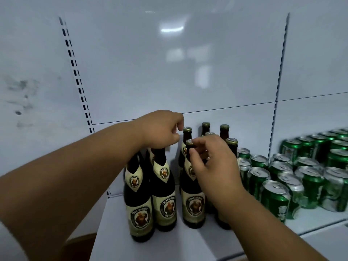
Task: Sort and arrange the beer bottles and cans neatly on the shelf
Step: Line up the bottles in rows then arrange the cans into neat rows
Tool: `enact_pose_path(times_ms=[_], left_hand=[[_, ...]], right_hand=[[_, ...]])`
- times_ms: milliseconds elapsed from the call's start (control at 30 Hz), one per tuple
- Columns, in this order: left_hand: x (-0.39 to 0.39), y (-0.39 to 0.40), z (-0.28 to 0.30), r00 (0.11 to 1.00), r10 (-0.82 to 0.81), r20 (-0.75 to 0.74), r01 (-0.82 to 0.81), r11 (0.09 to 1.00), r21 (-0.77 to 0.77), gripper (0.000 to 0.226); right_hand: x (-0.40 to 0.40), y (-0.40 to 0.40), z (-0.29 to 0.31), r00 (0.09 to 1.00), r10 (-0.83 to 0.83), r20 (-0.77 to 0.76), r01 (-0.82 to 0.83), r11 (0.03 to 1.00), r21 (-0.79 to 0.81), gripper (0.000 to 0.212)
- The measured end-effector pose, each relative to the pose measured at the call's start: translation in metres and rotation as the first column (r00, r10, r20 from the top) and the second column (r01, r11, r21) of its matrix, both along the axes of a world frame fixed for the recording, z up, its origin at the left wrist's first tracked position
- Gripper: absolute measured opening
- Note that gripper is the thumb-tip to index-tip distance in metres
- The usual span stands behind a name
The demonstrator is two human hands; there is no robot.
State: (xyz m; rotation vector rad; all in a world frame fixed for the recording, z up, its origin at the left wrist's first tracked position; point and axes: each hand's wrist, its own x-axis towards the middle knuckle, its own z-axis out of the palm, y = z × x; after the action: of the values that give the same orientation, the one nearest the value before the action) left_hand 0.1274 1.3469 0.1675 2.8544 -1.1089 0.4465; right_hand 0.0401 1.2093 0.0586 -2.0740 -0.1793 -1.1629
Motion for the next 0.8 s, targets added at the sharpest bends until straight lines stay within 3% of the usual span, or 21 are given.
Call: enact_pose_path(times_ms=[200,267,433,600,800], left_hand=[[0.036,-0.035,0.012,0.998,0.038,-0.053,-0.035,0.997,0.063,0.025],[0.047,-0.044,0.012,0.997,0.066,-0.051,-0.059,0.991,0.121,0.031],[0.065,-0.062,0.012,0.991,0.105,-0.083,-0.08,0.962,0.263,0.048],[0.086,-0.074,0.006,0.996,0.059,-0.063,-0.034,0.937,0.346,0.03],[0.112,-0.065,0.009,0.999,-0.033,0.009,0.026,0.906,0.423,0.019]], right_hand=[[0.026,-0.028,0.042,0.963,-0.014,-0.269,-0.079,0.94,-0.332,0.016],[0.031,-0.031,0.045,0.958,0.005,-0.286,-0.12,0.915,-0.385,0.014],[0.033,-0.034,0.042,0.958,0.064,-0.281,-0.176,0.901,-0.396,0.017],[0.029,-0.027,0.028,0.944,0.074,-0.32,-0.189,0.92,-0.344,0.035],[0.032,-0.018,0.021,0.953,0.048,-0.299,-0.135,0.951,-0.277,0.037]])
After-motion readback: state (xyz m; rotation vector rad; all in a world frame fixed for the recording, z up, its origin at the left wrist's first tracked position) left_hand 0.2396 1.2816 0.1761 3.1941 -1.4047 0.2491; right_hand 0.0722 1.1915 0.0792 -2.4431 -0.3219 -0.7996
